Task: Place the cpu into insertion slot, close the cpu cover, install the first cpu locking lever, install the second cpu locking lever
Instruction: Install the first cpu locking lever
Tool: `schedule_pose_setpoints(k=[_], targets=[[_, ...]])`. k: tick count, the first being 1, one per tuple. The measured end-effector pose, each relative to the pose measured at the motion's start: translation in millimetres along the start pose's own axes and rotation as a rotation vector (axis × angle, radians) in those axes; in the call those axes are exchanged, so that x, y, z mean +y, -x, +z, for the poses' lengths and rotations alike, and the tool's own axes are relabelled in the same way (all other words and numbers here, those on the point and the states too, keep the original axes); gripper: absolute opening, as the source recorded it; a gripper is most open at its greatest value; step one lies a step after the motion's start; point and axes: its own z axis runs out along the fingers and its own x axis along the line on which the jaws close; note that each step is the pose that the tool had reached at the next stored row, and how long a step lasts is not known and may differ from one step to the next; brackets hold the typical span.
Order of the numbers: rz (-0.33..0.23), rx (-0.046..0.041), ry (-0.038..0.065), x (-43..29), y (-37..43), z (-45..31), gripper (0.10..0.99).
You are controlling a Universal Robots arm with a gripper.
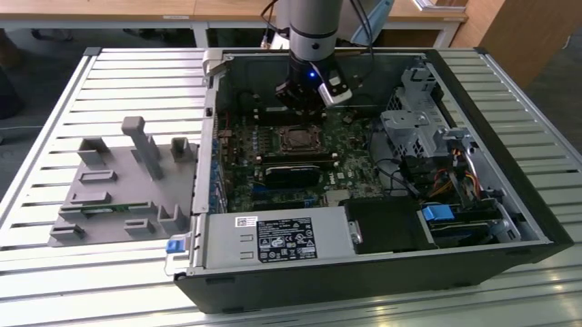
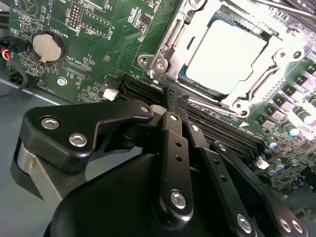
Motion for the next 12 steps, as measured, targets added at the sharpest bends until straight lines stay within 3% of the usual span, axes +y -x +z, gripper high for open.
schedule_pose_setpoints(k=[9, 12], targets=[[0.000, 0.0011, 0.000, 0.3, 0.9, -2.7, 0.106], [0.000, 0.0008, -0.005, 0.2, 0.9, -1.9, 0.106]])
